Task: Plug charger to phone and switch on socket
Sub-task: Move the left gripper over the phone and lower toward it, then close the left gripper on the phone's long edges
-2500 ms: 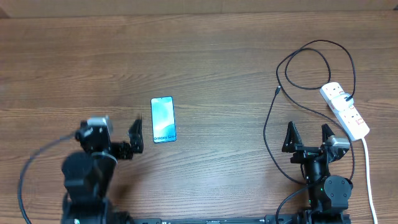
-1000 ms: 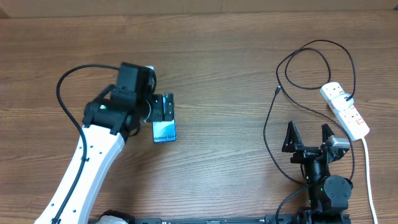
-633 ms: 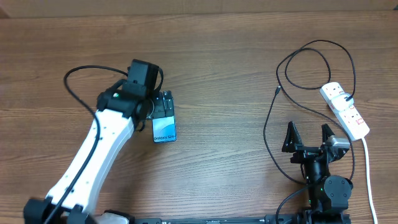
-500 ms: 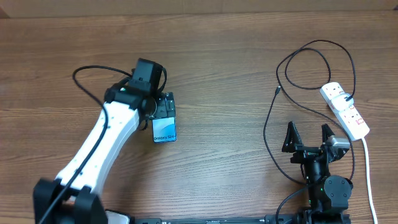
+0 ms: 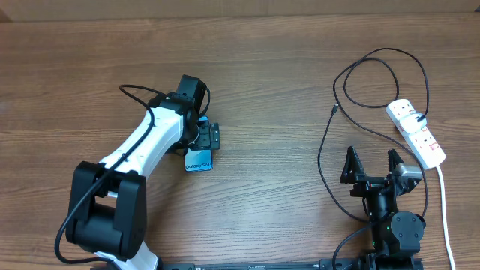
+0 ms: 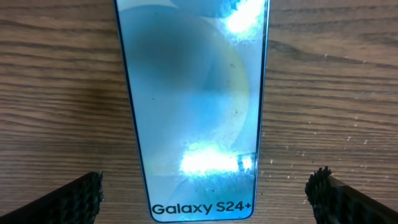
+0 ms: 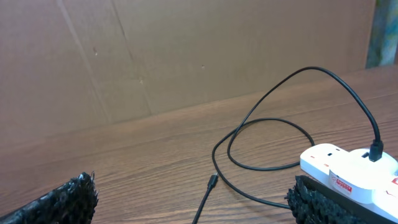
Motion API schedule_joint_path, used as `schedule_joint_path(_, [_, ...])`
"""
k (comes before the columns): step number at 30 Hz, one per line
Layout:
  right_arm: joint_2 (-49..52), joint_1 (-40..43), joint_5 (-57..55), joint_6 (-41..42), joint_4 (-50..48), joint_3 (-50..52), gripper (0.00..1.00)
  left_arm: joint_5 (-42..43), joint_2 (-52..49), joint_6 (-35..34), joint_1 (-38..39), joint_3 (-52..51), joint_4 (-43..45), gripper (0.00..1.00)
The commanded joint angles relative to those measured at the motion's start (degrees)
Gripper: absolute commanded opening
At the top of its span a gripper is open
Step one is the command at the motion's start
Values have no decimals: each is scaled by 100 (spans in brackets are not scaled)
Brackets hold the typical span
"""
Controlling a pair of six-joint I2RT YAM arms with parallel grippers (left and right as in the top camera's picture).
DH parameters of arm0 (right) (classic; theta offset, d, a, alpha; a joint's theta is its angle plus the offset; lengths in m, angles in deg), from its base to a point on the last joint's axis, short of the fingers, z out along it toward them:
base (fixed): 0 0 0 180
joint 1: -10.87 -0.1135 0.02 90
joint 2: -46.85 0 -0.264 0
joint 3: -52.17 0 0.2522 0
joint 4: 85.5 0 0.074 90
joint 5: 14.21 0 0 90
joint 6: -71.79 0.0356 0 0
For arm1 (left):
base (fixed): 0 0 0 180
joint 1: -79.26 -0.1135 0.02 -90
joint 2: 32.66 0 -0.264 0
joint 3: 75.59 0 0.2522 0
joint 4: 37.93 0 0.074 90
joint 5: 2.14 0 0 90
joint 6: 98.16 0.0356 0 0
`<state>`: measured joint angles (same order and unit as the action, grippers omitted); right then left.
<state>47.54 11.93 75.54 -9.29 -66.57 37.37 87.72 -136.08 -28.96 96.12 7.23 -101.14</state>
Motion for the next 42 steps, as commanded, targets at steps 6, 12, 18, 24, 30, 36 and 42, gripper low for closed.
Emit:
schedule_joint_path(6, [-52, 13, -11, -46, -33, 59, 100, 63, -487, 133, -7, 118, 109, 100])
schedule_joint_path(12, [-52, 13, -11, -46, -33, 59, 100, -50, -531, 103, -17, 118, 350, 99])
schedule_joint_path(18, [-52, 13, -11, -46, -33, 59, 100, -50, -544, 103, -50, 116, 573, 100])
schedule_joint_path(24, [-52, 13, -11, -46, -33, 59, 100, -90, -651, 2, -50, 87, 595, 100])
schedule_joint_path(30, [-52, 13, -11, -46, -33, 59, 100, -175, -1064, -334, -48, 72, 509, 99])
schedule_joint_path(36, [-52, 13, -11, -46, -33, 59, 100, -175, -1338, -518, -50, 72, 433, 86])
schedule_joint_path(42, [-52, 13, -11, -46, -33, 59, 100, -175, -1346, -522, -57, 72, 361, 78])
